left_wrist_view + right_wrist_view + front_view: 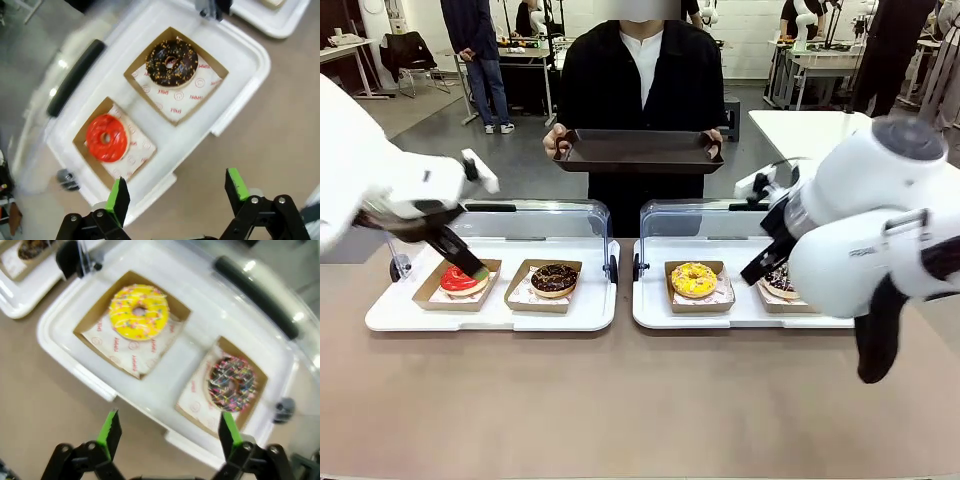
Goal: Provide the desired donut to the person.
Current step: Pick up and lift the Paper togo box containing the Donut pointed at by the person.
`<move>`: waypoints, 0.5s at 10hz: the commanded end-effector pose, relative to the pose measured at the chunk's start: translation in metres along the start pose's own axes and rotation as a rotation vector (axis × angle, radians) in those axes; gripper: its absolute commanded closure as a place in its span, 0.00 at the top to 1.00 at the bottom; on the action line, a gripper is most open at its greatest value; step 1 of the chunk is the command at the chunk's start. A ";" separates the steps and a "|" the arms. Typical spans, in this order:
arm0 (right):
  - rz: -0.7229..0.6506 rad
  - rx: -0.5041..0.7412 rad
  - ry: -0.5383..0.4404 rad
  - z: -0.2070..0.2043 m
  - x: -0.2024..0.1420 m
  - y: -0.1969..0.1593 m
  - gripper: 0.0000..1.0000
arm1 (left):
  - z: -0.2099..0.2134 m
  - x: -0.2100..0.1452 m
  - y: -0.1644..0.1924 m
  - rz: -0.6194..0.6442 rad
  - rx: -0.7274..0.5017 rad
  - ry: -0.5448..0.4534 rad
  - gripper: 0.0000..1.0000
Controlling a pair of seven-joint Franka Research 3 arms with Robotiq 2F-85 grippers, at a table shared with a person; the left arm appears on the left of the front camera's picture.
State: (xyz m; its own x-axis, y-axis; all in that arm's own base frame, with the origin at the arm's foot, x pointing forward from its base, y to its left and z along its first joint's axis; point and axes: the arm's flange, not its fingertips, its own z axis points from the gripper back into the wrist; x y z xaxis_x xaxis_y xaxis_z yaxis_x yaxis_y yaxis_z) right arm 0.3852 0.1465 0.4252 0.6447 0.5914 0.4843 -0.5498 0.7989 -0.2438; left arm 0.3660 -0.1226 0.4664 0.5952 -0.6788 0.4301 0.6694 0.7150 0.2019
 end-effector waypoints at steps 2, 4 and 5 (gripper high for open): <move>-0.070 -0.085 0.005 0.115 -0.056 0.012 1.00 | 0.079 -0.047 0.005 -0.048 -0.039 -0.008 1.00; -0.098 -0.131 -0.049 0.173 -0.067 0.017 1.00 | 0.104 -0.047 0.011 -0.014 0.010 -0.046 1.00; -0.124 -0.189 -0.037 0.180 -0.071 0.015 1.00 | 0.103 -0.046 0.011 -0.033 0.072 -0.060 1.00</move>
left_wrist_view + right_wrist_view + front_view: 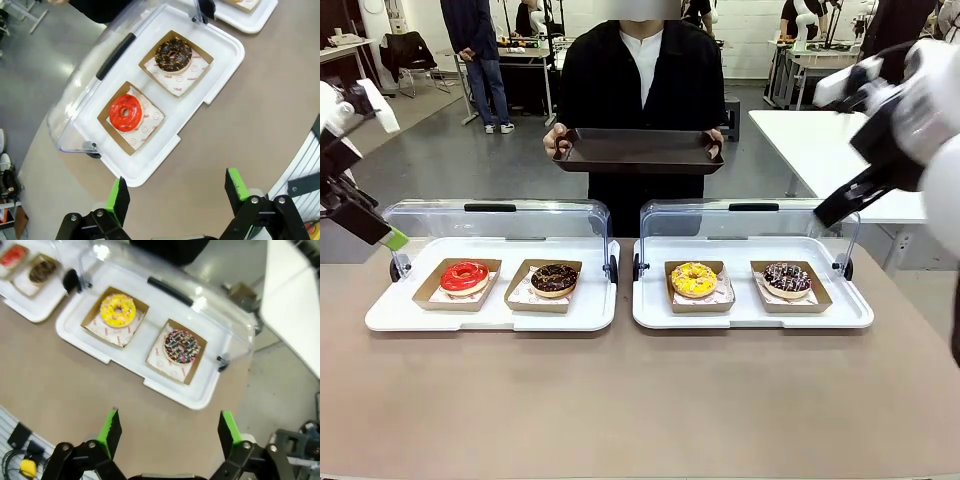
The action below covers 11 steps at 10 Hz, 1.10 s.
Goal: Provide the desired donut to the person.
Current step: Pick up and lift the Paper togo box containing the Donut pointed at by the person.
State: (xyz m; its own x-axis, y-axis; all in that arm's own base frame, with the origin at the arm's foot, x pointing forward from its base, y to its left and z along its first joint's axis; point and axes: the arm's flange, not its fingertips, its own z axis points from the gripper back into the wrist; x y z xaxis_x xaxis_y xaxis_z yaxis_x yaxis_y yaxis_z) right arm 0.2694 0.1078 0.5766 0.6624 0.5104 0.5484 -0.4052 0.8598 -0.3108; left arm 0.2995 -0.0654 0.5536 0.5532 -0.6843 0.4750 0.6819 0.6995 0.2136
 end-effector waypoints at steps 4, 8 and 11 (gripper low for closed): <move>0.020 0.025 0.017 -0.033 0.009 0.002 1.00 | -0.008 0.001 -0.002 0.002 -0.025 0.017 1.00; -0.048 0.450 -0.099 -0.015 0.012 -0.051 1.00 | -0.002 0.004 0.041 -0.026 -0.414 -0.059 1.00; -0.098 0.787 -0.472 0.026 -0.004 -0.140 1.00 | 0.021 0.000 0.112 -0.065 -0.802 -0.320 1.00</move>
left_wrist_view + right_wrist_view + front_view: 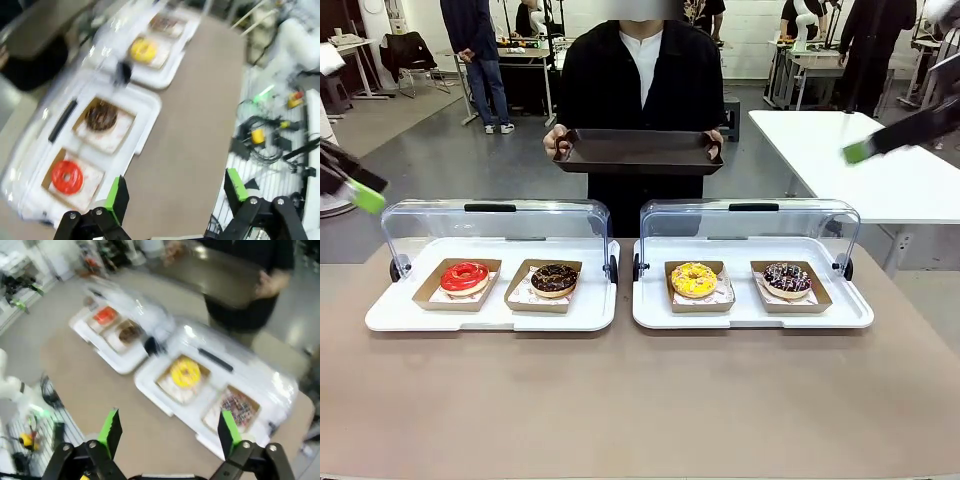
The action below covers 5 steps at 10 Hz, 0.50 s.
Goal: Provide the desired donut to the person.
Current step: Pick up and lift the Paper togo box containing the Donut pointed at by the person.
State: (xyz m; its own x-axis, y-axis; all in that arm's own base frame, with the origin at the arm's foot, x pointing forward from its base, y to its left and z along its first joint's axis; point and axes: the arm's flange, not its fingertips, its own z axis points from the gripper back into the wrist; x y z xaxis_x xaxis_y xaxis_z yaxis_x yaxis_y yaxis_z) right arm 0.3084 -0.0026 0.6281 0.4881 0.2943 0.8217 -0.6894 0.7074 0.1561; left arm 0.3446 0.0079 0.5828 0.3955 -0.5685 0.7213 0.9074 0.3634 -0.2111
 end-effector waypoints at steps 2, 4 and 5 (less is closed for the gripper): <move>0.014 0.348 -0.176 0.032 0.002 -0.036 1.00 | 0.030 0.010 0.038 -0.063 -0.307 -0.117 1.00; 0.026 0.414 -0.191 0.040 -0.007 -0.059 1.00 | 0.048 0.001 0.043 -0.158 -0.340 -0.199 1.00; 0.022 0.392 -0.167 0.038 -0.012 -0.068 1.00 | 0.056 -0.005 0.045 -0.200 -0.307 -0.206 1.00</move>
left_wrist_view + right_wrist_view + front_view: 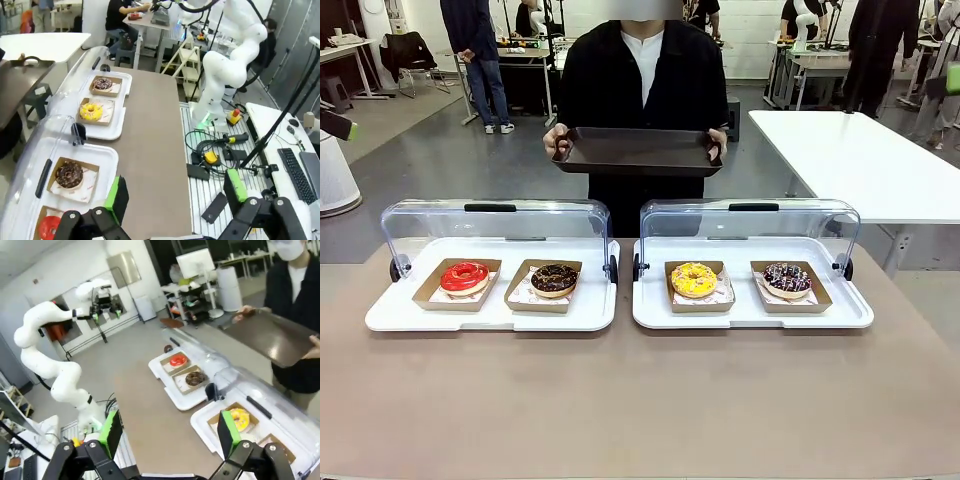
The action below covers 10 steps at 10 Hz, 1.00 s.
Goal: Provide the desired donut to the person.
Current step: Pick up and lift the Paper togo box containing the Donut pointed at by the person.
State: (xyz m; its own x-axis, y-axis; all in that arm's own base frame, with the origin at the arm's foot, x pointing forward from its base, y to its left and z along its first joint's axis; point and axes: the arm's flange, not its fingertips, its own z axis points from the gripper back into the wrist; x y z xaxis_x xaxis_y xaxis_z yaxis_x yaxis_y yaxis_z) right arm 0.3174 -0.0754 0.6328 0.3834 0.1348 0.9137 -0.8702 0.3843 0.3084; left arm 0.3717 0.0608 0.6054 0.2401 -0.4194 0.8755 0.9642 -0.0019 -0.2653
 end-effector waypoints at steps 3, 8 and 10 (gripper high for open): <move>0.014 -0.094 0.192 -0.004 -0.014 -0.028 1.00 | 0.014 -0.005 -0.008 -0.187 0.104 0.106 1.00; 0.077 -0.137 0.291 -0.001 -0.019 -0.024 1.00 | 0.005 -0.011 -0.005 -0.160 0.179 0.286 1.00; 0.088 -0.134 0.296 -0.003 -0.019 -0.023 1.00 | 0.001 -0.010 -0.005 -0.146 0.199 0.304 1.00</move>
State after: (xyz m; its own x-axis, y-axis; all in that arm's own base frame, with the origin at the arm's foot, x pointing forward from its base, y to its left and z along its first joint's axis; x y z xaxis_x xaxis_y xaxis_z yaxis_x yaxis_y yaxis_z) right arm 0.3266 -0.0863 0.6089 0.4212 0.4245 0.8015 -0.8490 0.4955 0.1836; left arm 0.3712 0.0707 0.6021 0.0647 -0.6604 0.7482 0.9978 0.0509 -0.0414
